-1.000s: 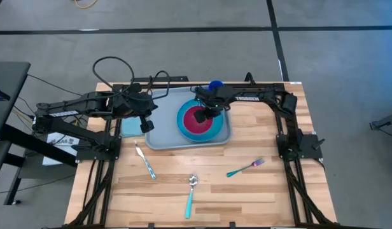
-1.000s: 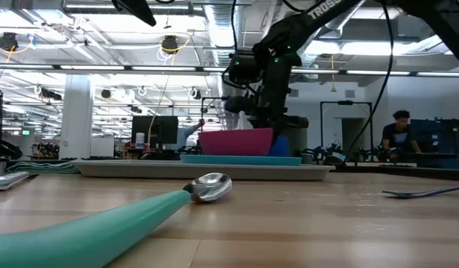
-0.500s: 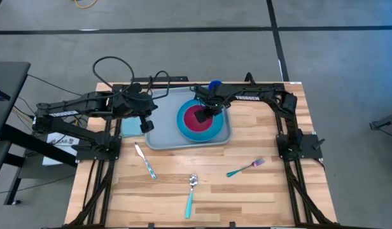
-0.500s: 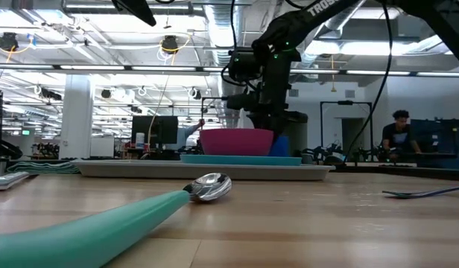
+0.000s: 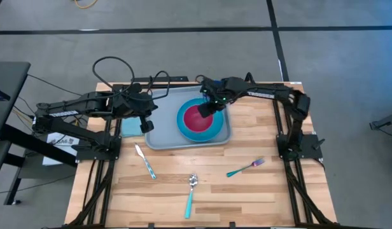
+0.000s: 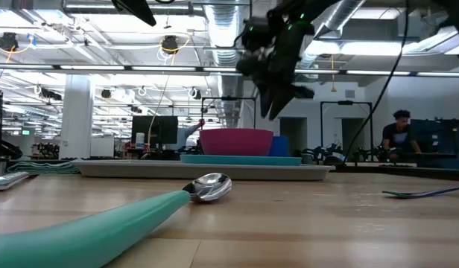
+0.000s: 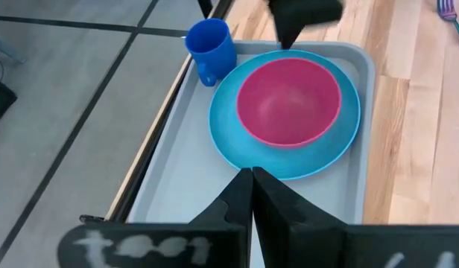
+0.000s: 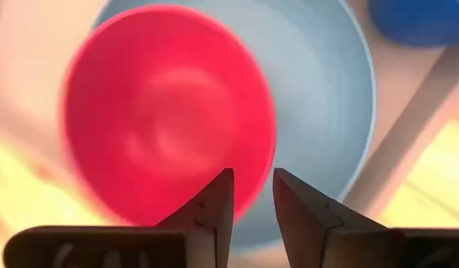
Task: Set up tray
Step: Put the iridescent fork on the blue napkin
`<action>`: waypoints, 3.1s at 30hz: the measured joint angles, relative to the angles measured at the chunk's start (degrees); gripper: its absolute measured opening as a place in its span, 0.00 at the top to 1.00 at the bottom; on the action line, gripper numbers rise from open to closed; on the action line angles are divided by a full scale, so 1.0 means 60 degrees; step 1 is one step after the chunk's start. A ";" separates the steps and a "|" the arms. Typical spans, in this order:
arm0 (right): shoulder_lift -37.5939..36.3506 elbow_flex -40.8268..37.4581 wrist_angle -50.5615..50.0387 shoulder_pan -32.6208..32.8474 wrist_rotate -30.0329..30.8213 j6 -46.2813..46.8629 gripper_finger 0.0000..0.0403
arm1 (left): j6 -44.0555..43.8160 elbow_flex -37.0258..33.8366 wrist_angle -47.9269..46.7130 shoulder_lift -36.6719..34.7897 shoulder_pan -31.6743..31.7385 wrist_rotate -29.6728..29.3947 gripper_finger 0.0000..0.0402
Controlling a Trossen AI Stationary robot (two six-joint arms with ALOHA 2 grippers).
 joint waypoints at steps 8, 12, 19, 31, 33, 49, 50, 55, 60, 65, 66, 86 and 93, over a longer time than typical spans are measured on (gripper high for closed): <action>-0.1747 0.0004 -0.1784 0.1207 0.0355 -0.0002 0.78 | 0.0020 0.0000 0.0000 0.0000 0.0000 -0.0004 1.00; -0.2180 0.0004 -0.2567 0.2339 0.1021 -0.0102 0.78 | 0.0058 0.0000 0.0001 0.0000 0.0000 -0.0007 1.00; -0.2140 -0.0007 -0.2905 0.4184 0.1870 -0.0364 0.78 | 0.0076 0.0000 0.0000 0.0000 0.0000 -0.0007 1.00; -0.1746 -0.0197 -0.2495 0.6357 0.2794 -0.0483 0.78 | 0.0011 0.0000 0.0002 0.0000 -0.0001 -0.0010 1.00; -0.1755 -0.0523 -0.2363 0.6666 0.3367 -0.0394 0.78 | 0.0056 0.0000 0.0124 0.0002 0.0000 -0.0009 1.00; -0.1813 -0.4393 -0.1297 0.8796 0.3320 0.2464 0.78 | 0.0339 -0.0594 0.0174 0.0026 0.0000 -0.0076 1.00; -0.1809 -0.4565 -0.1262 0.8874 0.3319 0.2558 0.78 | 0.0288 -0.0594 0.0161 0.0068 -0.0004 -0.0080 1.00; -0.1809 -0.5269 -0.1007 0.8869 0.3276 0.2360 0.78 | 0.0046 -0.0594 0.0163 0.0106 0.0000 -0.0091 1.00; -0.1809 -0.5435 -0.0998 0.8612 0.2844 0.1068 0.78 | 0.0150 -0.0594 0.0160 0.0109 0.0000 -0.0091 1.00; -0.1811 -0.5435 -0.0680 0.8164 0.1466 0.0540 0.78 | 0.0504 -0.0594 0.0157 0.0109 0.0000 -0.0089 1.00; -0.1813 -0.5435 -0.0617 0.8133 0.1337 0.0389 0.78 | 0.0551 -0.0594 0.0160 0.0109 0.0000 -0.0088 1.00; -0.1813 -0.5888 -0.0072 0.8147 0.1338 -0.0913 0.78 | 0.0887 -0.0594 0.0040 0.0109 0.0000 -0.0091 1.00; -0.1813 -0.5905 -0.0043 0.8166 0.1328 -0.1228 0.78 | 0.0640 -0.0590 -0.0221 0.0109 0.0000 -0.0088 1.00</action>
